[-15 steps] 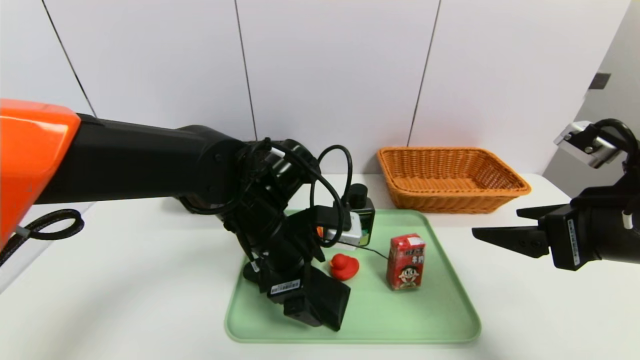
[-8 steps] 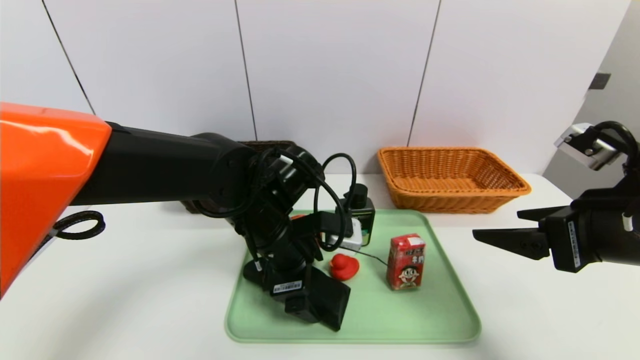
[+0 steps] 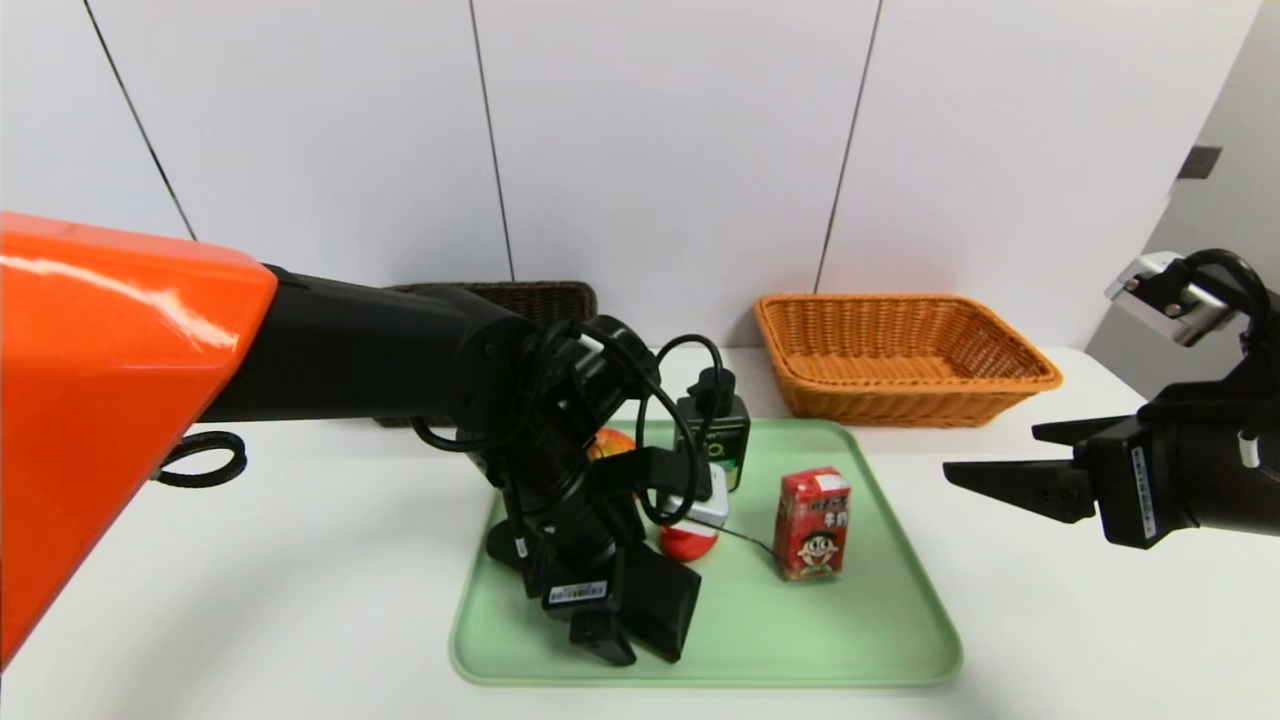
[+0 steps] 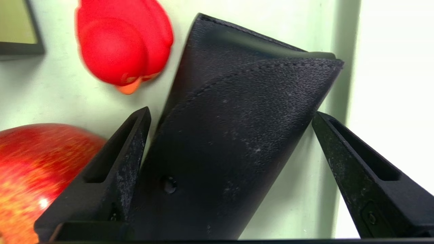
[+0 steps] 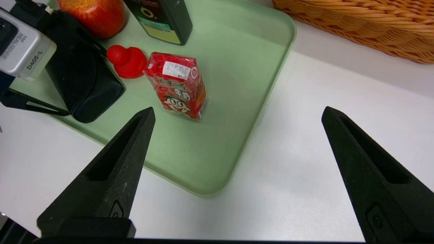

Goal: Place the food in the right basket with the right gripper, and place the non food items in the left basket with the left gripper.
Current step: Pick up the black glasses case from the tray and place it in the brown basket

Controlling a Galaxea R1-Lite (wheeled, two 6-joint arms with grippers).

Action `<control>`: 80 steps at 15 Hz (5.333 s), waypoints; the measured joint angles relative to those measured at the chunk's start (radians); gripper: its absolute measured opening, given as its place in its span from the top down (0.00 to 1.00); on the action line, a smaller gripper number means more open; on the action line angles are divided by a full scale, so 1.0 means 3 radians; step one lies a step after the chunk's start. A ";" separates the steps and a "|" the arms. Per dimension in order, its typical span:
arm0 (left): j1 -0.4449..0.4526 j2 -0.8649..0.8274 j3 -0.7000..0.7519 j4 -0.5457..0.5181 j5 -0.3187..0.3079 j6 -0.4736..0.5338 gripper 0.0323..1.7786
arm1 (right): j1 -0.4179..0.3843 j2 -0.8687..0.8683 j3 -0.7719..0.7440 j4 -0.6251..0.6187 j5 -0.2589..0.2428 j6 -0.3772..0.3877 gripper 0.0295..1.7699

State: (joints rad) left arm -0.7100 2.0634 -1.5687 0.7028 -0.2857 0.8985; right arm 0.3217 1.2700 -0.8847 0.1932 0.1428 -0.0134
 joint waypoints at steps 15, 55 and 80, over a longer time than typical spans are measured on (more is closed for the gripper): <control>-0.0088 0.0077 -0.0019 -0.0023 0.0000 -0.0048 0.22 | -0.0027 -0.0015 0.0030 -0.0033 0.0000 0.0037 0.04; 0.1708 -0.0164 -0.1354 -0.0740 0.0260 -0.0042 0.71 | -0.0024 -0.0067 0.0099 -0.0033 -0.0028 0.0024 0.04; 0.1674 -0.0384 -0.1201 -0.0321 0.0306 -0.1358 0.13 | -0.0065 -0.0111 0.0145 -0.0298 -0.0034 0.0045 0.04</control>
State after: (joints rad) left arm -0.2077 1.9483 -1.9291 0.6066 -0.1938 0.4911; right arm 0.3021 1.2368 -0.8413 0.1038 0.1326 0.0000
